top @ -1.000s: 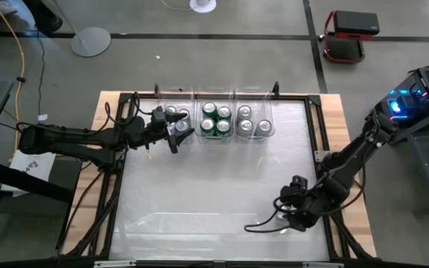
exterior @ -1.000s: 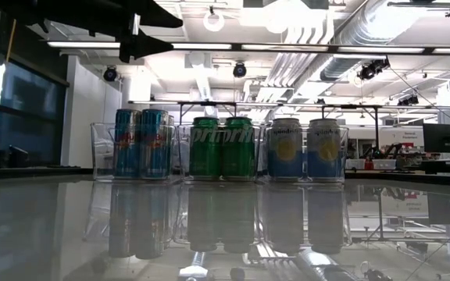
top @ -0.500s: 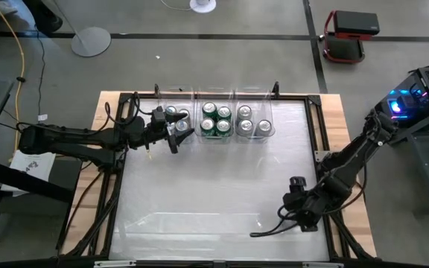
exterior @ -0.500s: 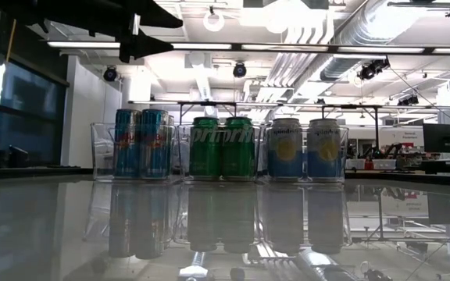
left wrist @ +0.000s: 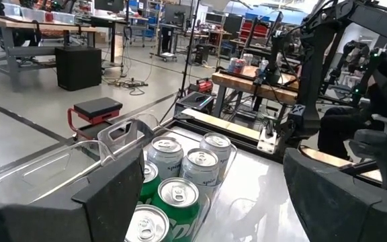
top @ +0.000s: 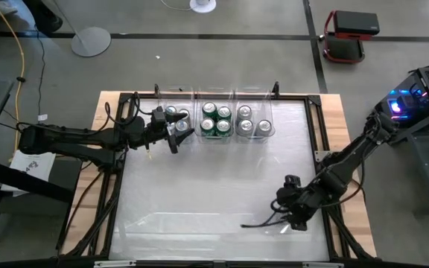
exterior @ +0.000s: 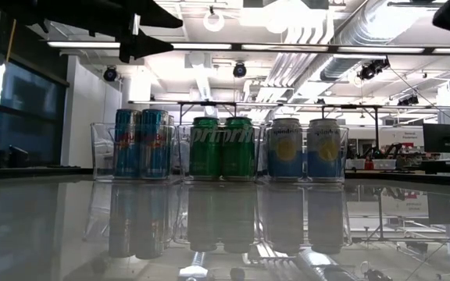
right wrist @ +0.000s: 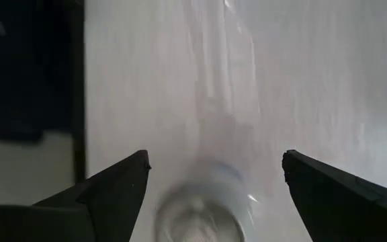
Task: Sort soda cans
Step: Put the blue-white soda can into the right transparent bin
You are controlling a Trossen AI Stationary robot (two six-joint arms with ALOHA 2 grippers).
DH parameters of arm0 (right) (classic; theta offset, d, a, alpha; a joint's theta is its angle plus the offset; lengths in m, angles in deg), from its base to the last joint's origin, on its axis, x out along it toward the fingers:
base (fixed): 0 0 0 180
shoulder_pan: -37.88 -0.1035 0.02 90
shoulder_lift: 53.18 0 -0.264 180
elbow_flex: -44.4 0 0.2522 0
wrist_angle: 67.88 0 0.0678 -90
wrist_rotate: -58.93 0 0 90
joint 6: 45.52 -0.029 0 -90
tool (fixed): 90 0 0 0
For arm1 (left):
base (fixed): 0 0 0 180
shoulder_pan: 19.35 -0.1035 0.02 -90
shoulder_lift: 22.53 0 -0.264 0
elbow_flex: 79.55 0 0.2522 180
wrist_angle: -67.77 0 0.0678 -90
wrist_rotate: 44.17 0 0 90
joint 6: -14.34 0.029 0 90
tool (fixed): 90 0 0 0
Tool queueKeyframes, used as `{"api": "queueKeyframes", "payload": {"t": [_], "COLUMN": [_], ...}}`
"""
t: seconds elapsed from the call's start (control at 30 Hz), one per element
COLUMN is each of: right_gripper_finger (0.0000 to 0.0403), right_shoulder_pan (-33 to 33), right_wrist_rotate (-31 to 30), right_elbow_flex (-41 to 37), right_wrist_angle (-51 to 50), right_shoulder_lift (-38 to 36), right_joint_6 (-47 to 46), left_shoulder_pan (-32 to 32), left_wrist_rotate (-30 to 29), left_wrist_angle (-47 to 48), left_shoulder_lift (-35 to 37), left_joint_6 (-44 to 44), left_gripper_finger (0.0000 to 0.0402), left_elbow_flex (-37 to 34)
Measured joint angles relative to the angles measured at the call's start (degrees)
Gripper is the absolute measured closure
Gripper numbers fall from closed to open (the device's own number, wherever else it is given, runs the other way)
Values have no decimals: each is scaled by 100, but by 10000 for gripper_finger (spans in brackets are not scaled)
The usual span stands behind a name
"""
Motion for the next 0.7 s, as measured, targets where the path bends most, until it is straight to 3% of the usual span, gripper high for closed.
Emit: {"api": "queueKeyframes", "payload": {"t": [0.17, 0.33, 0.43, 0.7], "right_gripper_finger": [73, 73, 73, 73], "right_shoulder_pan": [141, 163, 165, 14], "right_wrist_rotate": [24, 56, 358, 1154], "right_elbow_flex": [2, 9, 9, 9], "right_wrist_angle": [670, 1222, 1180, 497], "right_shoulder_lift": [-2, 108, 272, 738], "right_joint_6": [59, 1686, 2151, 2273], "left_shoulder_pan": [0, 2, 2, 2], "left_wrist_rotate": [0, 0, 35, 68], "left_wrist_angle": [0, 0, 26, 177], "left_shoulder_lift": [0, 0, 0, 0], "left_joint_6": [30, 108, 169, 210], "left_gripper_finger": [69, 69, 69, 69], "left_elbow_flex": [0, 0, 0, 0]}}
